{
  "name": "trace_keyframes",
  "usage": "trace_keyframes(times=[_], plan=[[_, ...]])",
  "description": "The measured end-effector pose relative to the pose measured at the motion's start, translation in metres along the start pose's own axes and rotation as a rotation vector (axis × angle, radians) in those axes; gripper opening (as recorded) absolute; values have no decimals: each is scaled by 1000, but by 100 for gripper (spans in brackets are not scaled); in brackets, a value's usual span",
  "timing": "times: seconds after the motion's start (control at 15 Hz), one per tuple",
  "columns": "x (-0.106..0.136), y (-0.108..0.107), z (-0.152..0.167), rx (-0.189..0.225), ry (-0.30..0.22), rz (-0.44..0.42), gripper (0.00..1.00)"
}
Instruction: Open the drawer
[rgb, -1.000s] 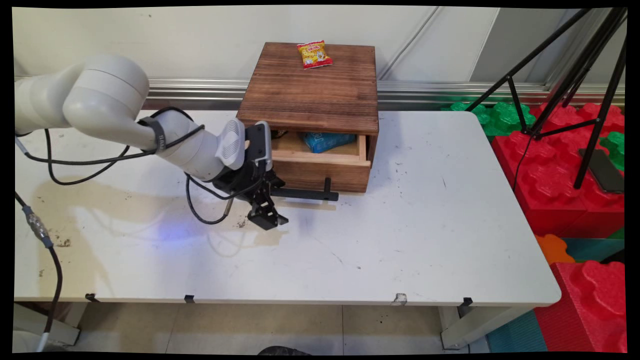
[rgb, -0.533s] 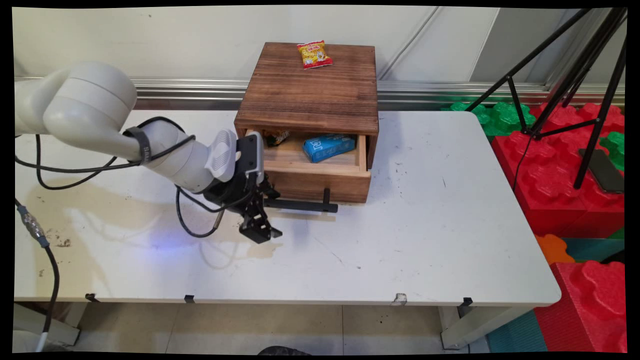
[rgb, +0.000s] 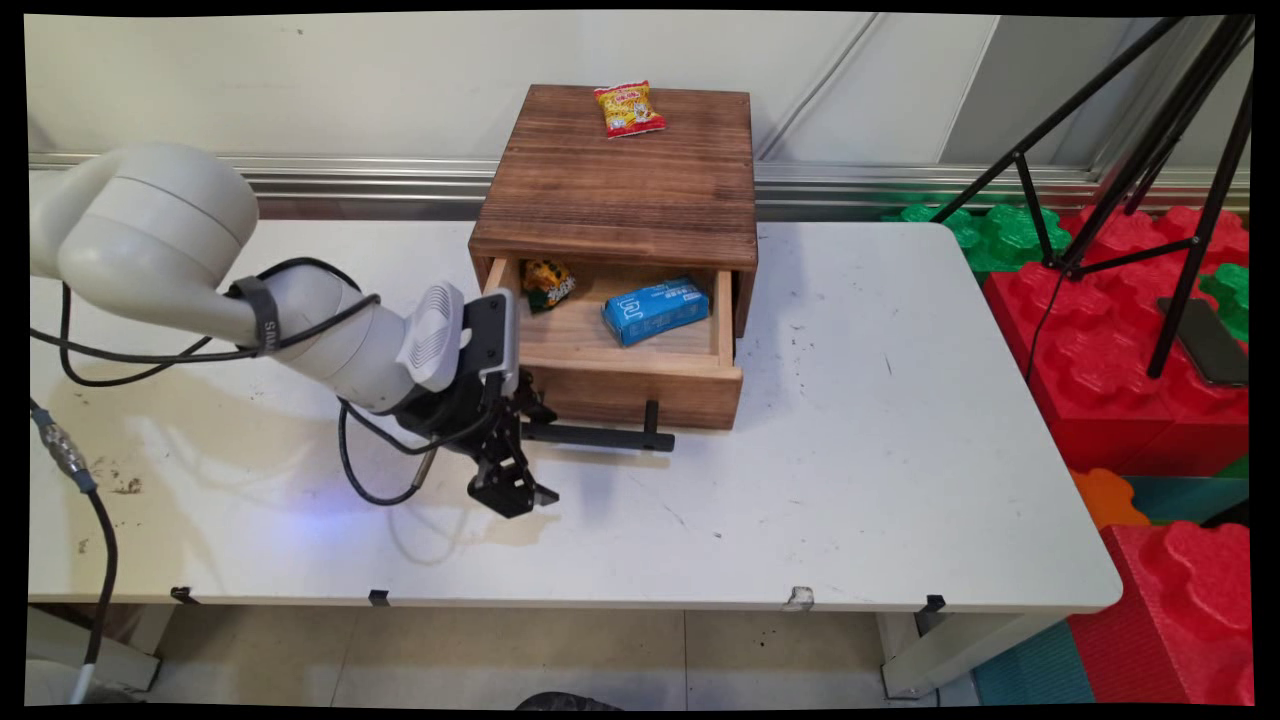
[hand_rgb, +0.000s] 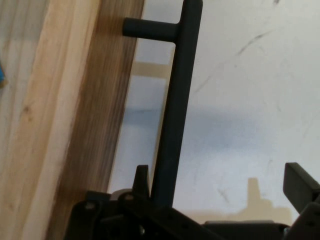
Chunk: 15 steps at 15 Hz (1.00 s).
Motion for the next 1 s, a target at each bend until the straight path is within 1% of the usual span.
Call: trace_keyframes(times=[0.53,1.0], plan=[[1,21,-2,-40,4,2,100],[5,37,-7,-67,9,-7,100]])
